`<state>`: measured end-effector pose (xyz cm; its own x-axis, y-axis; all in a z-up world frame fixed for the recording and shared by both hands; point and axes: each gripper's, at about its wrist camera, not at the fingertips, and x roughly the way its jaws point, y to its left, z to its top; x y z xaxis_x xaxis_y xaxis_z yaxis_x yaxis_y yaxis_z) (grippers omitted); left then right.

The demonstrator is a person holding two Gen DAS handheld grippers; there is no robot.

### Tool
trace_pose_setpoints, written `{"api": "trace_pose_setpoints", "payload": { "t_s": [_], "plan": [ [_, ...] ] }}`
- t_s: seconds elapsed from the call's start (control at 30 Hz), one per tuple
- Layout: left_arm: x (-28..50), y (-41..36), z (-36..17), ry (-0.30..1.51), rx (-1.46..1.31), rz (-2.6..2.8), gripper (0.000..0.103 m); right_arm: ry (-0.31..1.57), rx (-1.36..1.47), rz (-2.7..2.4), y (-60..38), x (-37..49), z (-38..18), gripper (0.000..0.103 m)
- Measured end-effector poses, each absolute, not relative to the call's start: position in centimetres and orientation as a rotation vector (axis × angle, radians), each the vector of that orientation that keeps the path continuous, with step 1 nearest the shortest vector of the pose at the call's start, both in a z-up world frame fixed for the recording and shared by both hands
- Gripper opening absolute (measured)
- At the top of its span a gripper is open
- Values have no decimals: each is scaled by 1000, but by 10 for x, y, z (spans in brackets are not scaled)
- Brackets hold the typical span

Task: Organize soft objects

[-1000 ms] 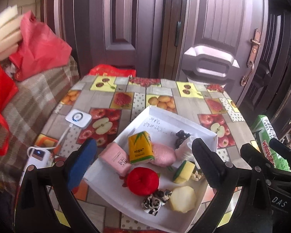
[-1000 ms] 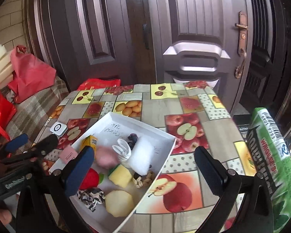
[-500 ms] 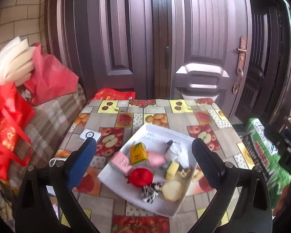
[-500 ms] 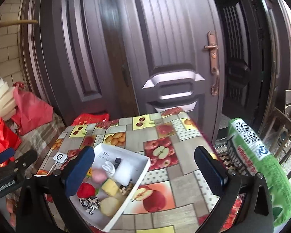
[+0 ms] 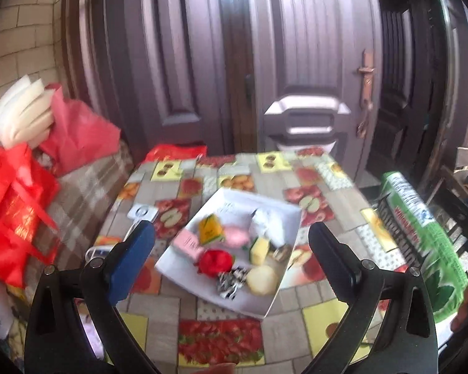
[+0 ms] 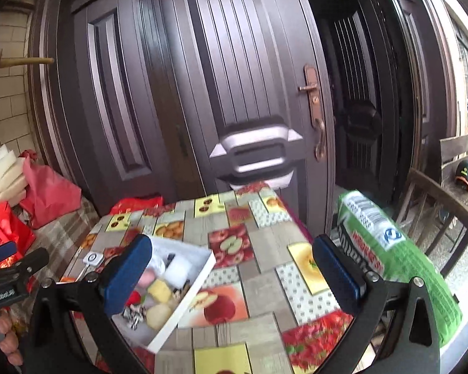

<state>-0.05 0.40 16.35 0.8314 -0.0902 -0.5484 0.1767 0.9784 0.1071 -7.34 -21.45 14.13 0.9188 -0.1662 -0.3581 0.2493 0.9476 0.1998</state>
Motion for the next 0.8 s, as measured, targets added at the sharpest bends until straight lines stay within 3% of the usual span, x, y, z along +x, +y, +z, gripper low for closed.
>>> {"api": "trace_pose_setpoints", "payload": {
  "t_s": [0.43,0.8],
  "plan": [
    [-1,3,124,728,164,-103,100,427,325,-250,-224,-87,114,103],
    [3,-7,120,746,156,-142,100,435,322,-247,-226,-86,109,103]
  ]
}}
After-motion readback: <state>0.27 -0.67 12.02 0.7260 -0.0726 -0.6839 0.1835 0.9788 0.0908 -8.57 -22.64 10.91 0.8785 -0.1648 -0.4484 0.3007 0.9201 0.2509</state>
